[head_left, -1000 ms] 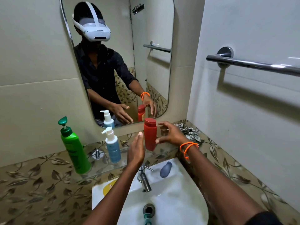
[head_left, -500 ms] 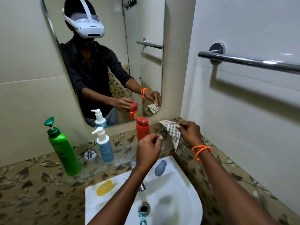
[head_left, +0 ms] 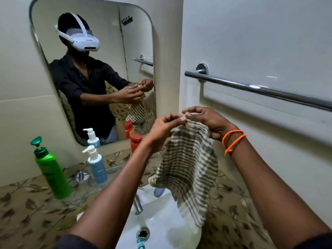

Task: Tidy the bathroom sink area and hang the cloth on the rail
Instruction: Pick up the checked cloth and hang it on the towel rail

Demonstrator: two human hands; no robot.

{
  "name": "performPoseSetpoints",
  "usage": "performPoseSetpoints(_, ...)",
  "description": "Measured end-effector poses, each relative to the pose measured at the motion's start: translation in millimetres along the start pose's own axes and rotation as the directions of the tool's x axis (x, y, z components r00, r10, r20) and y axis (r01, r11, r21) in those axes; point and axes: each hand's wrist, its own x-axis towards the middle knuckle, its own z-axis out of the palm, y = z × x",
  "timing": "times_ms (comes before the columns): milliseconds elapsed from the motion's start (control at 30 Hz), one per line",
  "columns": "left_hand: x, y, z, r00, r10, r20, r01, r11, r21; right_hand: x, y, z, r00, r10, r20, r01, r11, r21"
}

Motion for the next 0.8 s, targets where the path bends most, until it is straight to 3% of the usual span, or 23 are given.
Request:
performPoseSetpoints(67, -6.1, 13.9, 2.6, 0.965, -0.047, 0.256, 0.072, 0.993, -0.090, -8.8, -10.0, -3.7, 0.995, -0.011, 0.104, 0.014, 0.999, -0.034)
performPoseSetpoints(133, -13.0, 23.2, 4.3, 0.931, -0.081, 0.356, 0.106, 0.993, -0.053, -18.6, -18.0, -3.0, 0.984, -0.019, 0.180, 0.034, 0.996, -0.078)
performPoseSetpoints(267, -18.4, 41.2, -4.4, 0.985, -0.049, 0.163, 0.034, 0.995, 0.096, -42.3, -35.4, -0.4, 0.935, 0.061, 0.348, 0.042, 0.959, -0.281)
performPoseSetpoints(333, -20.0, 47.9, -12.5, 0.989, -0.031, 0.144, 0.019, 0.996, 0.086, -56.4, -45.7, -0.2, 0.901, 0.129, 0.414, 0.059, 0.909, -0.412)
performPoseSetpoints(467, -25.3, 50.8, -8.3, 0.956, -0.024, 0.292, 0.008, 0.998, 0.057, -66.1, -64.2, 17.4, 0.953, 0.034, 0.300, 0.122, 0.866, -0.486)
performPoseSetpoints(567, -31.0, 46.0, 9.1, 0.860, -0.112, 0.498, 0.089, 0.994, 0.070, -64.7, -71.1, 31.2, 0.973, -0.014, 0.232, 0.128, 0.864, -0.486)
performPoseSetpoints(633, -33.1, 47.3, 9.3, 0.817, -0.114, 0.565, 0.103, 0.993, 0.051, -64.6, -65.9, 37.1, 0.984, -0.033, 0.173, 0.111, 0.877, -0.467)
performPoseSetpoints(733, -31.5, 53.4, -4.4, 0.839, -0.139, 0.526, 0.070, 0.986, 0.150, -68.2, -44.9, 43.0, 0.992, -0.124, 0.024, 0.126, 0.956, -0.265)
performPoseSetpoints(800, -27.6, 55.4, -16.9, 0.882, -0.140, 0.449, 0.087, 0.987, 0.138, -72.2, -24.9, 45.2, 0.990, -0.138, 0.030, 0.140, 0.987, -0.083)
